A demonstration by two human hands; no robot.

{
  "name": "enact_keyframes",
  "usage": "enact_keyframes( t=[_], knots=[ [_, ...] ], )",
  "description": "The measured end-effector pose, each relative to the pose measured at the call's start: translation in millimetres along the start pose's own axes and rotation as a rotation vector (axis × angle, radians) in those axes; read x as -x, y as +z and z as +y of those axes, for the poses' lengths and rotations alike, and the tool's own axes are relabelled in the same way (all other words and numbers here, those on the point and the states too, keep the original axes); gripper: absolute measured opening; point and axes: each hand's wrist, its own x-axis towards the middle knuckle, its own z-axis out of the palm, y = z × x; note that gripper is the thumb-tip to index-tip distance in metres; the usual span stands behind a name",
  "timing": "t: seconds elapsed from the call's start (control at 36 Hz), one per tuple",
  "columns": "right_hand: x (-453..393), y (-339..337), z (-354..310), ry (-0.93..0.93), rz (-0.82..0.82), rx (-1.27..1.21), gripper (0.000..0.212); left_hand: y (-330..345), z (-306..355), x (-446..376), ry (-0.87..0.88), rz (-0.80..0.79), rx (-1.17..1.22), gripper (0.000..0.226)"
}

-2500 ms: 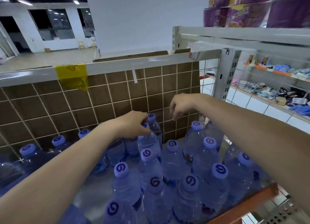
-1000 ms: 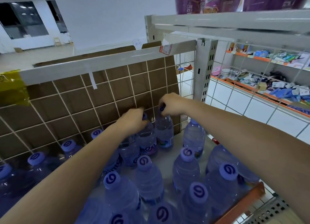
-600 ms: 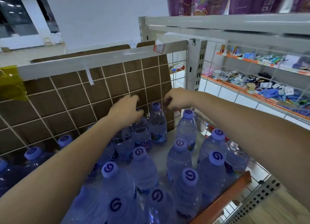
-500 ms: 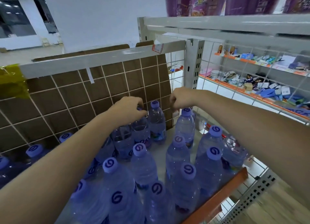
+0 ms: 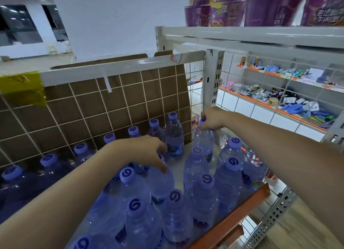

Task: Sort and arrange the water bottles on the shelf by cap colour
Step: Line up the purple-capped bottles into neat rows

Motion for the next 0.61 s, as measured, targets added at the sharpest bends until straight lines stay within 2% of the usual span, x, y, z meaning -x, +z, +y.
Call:
enact_keyframes(
  t=[0.11, 0.25, 0.44, 0.61],
  knots=[
    [-9.9, 0.9, 1.8, 0.024, 0.045, -0.037, 0.034, 3.2, -4.2, -4.4, 0.042, 0.091, -0.005, 0.026],
    [-27.8, 5.1, 2.9, 0.011, 0.109, -0.051, 0.035, -1.9, -8.2, -9.2, 0.063, 0.122, -0.005, 0.020],
    [-50.9, 5.0, -4.4, -0.012, 0.071, -0.091, 0.046, -14.4, -8.8, -25.7, 0.080, 0.224, 0.007, 0.032],
    [-65.9, 8.4, -10.3, -0.060, 0.095, -0.057, 0.038, -13.7, -11.2, -37.8, 0.064, 0.200, 0.031, 0.025]
  ],
)
